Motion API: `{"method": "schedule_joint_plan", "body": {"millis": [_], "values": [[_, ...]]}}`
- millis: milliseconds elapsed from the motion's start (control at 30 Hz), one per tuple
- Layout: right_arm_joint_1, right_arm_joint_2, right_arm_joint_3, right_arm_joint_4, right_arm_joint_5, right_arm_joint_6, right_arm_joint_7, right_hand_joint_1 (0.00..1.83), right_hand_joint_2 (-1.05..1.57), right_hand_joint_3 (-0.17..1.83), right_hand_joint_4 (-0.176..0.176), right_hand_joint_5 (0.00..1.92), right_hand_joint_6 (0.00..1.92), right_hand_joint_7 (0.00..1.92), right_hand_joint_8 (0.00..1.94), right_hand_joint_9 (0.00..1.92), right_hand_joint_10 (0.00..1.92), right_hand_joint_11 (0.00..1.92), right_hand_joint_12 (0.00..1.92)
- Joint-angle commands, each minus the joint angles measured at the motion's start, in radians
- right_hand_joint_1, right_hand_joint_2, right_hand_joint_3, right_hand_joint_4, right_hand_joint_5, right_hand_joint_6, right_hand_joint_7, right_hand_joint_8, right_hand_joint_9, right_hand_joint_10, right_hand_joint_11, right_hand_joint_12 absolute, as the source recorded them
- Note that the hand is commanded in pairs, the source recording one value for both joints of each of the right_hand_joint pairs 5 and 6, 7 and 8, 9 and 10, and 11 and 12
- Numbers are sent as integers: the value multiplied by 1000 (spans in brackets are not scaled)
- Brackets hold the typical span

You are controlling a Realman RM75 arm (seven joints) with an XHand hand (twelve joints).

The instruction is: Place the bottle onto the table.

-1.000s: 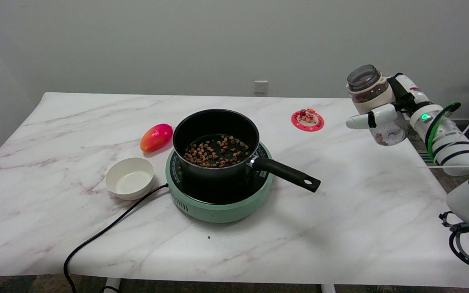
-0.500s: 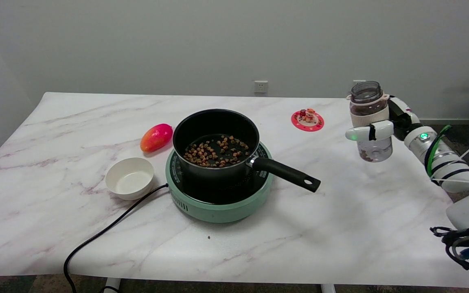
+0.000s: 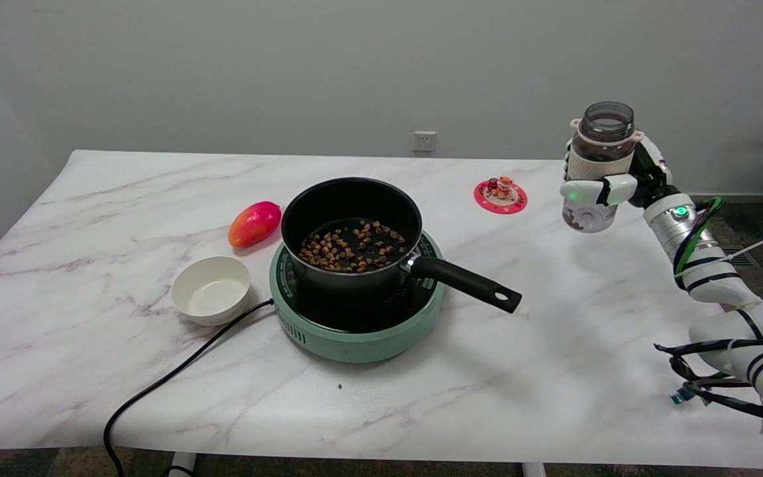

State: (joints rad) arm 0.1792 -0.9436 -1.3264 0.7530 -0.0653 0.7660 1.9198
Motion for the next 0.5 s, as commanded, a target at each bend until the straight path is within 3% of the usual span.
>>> {"method": "schedule_joint_plan", "body": {"millis": [33,233,500], "values": [[197,-30,-250,-388,408,338,-154,1350,1290,483,0,1920,1920,1920,1920,1419,1419,1266,1266],[189,-98,-250,-432,464,342,-154,1344,1303,477,0,1920,1920,1920,1920,1419,1419,1263,1263],[165,-101,-263,-430,465,330,-146,1352,1300,483,0,1920,1920,1920,1920,1416,1416,1246,1246]]}}
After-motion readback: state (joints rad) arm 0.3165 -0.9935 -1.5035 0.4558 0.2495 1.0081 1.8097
